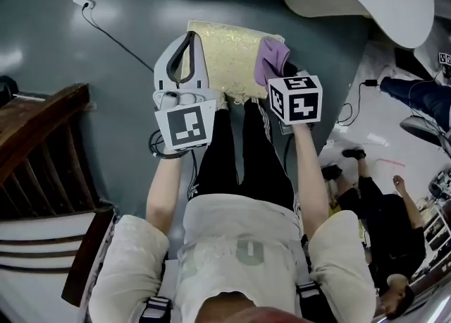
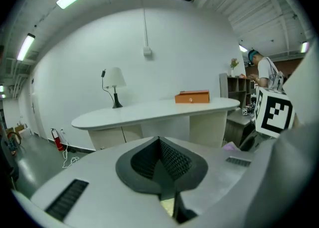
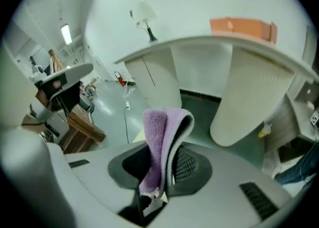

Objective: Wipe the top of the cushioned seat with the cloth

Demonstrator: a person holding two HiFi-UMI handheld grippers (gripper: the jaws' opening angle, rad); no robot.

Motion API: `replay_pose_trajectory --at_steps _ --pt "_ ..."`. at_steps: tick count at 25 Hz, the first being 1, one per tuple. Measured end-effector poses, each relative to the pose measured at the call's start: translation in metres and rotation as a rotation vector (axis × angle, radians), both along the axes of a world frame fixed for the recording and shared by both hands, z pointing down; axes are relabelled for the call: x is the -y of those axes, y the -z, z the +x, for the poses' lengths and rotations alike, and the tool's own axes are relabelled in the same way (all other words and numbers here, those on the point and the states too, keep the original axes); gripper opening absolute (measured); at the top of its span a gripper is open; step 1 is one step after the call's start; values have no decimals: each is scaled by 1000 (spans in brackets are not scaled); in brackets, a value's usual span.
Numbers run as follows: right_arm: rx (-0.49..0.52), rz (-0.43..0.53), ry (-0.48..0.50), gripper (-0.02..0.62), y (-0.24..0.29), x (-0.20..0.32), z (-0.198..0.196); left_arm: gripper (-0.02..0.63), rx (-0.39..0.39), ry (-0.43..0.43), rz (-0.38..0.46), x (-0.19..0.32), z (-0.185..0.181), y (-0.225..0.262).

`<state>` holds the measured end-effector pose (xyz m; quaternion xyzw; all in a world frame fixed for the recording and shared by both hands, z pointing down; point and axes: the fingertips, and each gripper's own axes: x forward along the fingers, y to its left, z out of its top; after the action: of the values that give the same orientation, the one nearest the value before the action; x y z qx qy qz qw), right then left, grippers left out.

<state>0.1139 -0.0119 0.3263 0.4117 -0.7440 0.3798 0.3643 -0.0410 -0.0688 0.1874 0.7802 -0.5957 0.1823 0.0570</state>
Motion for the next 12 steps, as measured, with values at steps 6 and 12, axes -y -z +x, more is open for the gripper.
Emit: replay_pose_trajectory --at_steps 6,12 --pt "6 370 104 95 197 18 -47 6 -33 28 52 -13 -1 123" --pt "34 642 95 95 339 -37 -77 6 -139 24 68 -82 -7 222"
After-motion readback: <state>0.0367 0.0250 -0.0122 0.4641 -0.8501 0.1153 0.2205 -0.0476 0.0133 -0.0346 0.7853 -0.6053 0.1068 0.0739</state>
